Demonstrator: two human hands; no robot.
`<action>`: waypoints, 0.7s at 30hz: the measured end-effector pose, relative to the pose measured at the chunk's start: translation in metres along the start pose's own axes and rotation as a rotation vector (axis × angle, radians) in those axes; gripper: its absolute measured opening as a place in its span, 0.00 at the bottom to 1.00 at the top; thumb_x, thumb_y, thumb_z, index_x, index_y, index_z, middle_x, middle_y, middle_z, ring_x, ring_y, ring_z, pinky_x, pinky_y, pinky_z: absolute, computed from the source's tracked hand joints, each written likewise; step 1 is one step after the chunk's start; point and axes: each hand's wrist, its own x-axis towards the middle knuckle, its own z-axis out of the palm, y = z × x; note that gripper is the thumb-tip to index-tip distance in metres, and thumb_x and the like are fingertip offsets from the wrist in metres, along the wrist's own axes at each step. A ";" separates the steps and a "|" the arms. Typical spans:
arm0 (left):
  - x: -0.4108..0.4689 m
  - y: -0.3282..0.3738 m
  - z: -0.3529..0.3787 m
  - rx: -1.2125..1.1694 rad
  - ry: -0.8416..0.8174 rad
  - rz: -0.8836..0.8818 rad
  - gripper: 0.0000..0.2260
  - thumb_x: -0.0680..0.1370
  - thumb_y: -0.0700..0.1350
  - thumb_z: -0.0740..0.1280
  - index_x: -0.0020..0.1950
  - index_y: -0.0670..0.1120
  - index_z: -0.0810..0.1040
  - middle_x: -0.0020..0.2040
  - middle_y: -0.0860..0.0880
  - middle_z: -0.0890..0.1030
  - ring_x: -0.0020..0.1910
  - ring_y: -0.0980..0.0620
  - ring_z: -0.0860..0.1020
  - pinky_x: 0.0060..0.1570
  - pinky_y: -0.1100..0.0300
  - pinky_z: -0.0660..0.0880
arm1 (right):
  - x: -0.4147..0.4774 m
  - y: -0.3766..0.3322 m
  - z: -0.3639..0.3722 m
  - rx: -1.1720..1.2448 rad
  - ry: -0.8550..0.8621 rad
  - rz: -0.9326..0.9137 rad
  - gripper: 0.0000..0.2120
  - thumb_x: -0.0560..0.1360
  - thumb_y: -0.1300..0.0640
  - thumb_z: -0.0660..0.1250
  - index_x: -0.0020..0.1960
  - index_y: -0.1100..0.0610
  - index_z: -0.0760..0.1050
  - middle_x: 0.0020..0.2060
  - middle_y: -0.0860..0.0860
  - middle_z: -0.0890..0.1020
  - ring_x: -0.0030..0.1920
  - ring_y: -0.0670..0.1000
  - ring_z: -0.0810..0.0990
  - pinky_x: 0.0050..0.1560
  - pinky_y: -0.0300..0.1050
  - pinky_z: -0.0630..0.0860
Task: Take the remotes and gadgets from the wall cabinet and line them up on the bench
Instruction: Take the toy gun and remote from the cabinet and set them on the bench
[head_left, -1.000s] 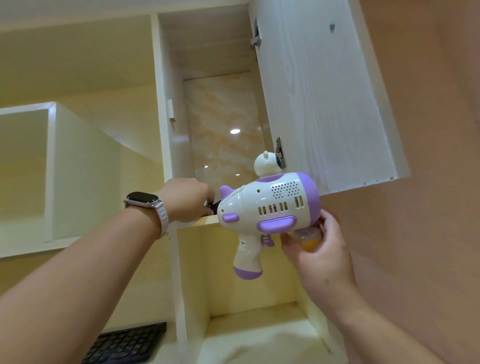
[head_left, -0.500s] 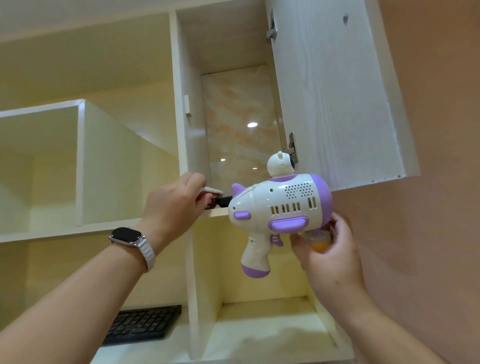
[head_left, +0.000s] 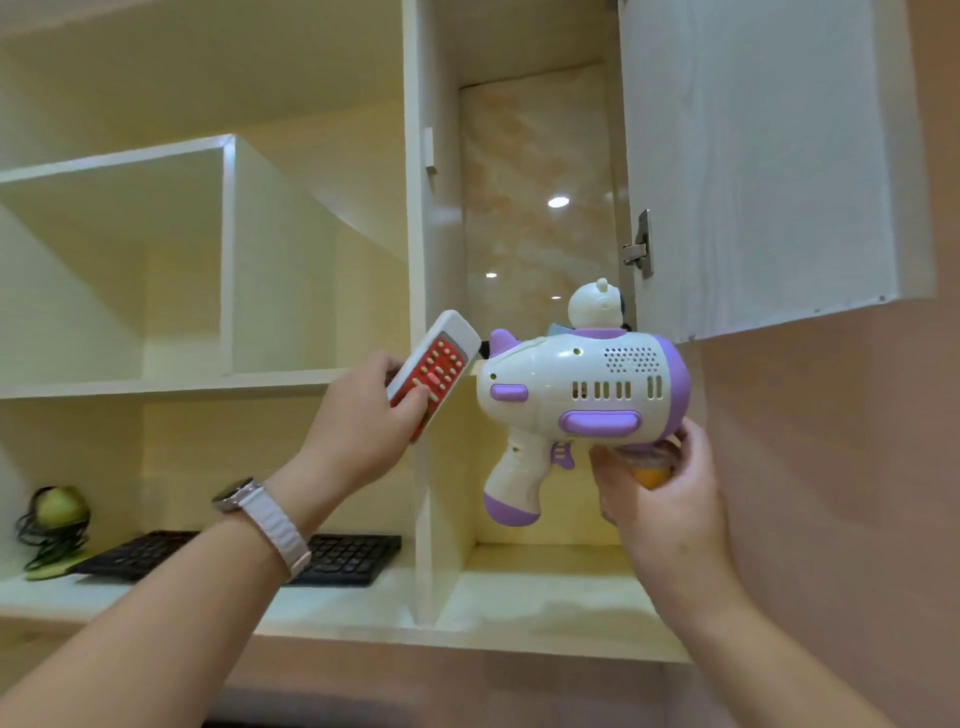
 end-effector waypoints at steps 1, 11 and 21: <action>-0.010 -0.001 0.003 -0.091 -0.008 -0.041 0.05 0.77 0.49 0.67 0.51 0.51 0.75 0.44 0.54 0.81 0.39 0.56 0.80 0.34 0.61 0.75 | -0.004 0.003 -0.001 0.006 -0.010 0.018 0.26 0.61 0.46 0.74 0.58 0.46 0.72 0.43 0.50 0.82 0.40 0.48 0.80 0.47 0.57 0.80; -0.098 -0.015 0.029 -0.857 -0.123 -0.457 0.03 0.80 0.45 0.63 0.53 0.47 0.74 0.36 0.49 0.82 0.29 0.48 0.81 0.24 0.60 0.72 | -0.060 0.025 -0.011 0.041 0.014 0.197 0.21 0.65 0.55 0.73 0.56 0.54 0.73 0.37 0.49 0.78 0.30 0.47 0.74 0.30 0.44 0.71; -0.161 -0.079 0.049 -1.161 -0.394 -0.547 0.09 0.77 0.44 0.67 0.55 0.43 0.78 0.43 0.47 0.84 0.31 0.48 0.81 0.35 0.57 0.79 | -0.144 0.047 0.007 -0.177 0.245 0.298 0.18 0.71 0.58 0.76 0.57 0.51 0.75 0.45 0.48 0.82 0.41 0.43 0.82 0.34 0.37 0.77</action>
